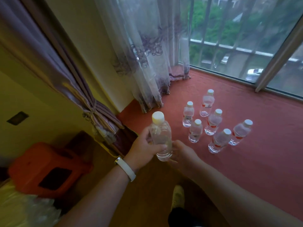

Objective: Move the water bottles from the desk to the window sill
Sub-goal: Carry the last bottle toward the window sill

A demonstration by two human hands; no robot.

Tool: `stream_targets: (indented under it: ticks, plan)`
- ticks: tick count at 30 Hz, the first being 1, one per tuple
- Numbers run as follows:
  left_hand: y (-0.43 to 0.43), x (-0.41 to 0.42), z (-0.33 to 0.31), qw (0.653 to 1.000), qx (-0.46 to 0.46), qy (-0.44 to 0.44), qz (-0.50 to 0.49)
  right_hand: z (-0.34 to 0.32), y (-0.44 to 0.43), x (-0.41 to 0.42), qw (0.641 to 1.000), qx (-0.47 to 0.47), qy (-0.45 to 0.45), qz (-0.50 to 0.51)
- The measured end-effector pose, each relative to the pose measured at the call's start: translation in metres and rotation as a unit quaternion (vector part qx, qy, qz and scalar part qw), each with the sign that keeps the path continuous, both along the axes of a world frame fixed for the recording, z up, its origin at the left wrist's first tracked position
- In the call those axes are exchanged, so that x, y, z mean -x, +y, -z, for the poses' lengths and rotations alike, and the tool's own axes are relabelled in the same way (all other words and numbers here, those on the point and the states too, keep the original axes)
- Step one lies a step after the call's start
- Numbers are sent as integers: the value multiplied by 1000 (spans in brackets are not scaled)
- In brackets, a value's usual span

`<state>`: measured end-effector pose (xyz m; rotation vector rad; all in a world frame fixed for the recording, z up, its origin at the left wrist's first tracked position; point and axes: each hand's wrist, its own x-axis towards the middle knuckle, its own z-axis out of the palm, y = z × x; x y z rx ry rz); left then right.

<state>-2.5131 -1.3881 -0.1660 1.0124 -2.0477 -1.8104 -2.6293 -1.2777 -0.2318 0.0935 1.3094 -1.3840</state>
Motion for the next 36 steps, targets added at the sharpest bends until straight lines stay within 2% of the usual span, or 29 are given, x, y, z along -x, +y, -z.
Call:
stream_targets:
  ticks: [9,22,31,36]
  plan:
    - [-63,97,39,997,-2,-56,48,46,-55,83,998,-3,-46,44]
    - [-121,146,108,986,16,-84,140,97,-101,106,988,-32,-41,143]
    - [-166,183,186,963,-32,-66,259,164,-132,110,968,-84,-28,237]
    - [-184,203,230,955,-40,-48,290,202,-149,118,954,-77,-24,288]
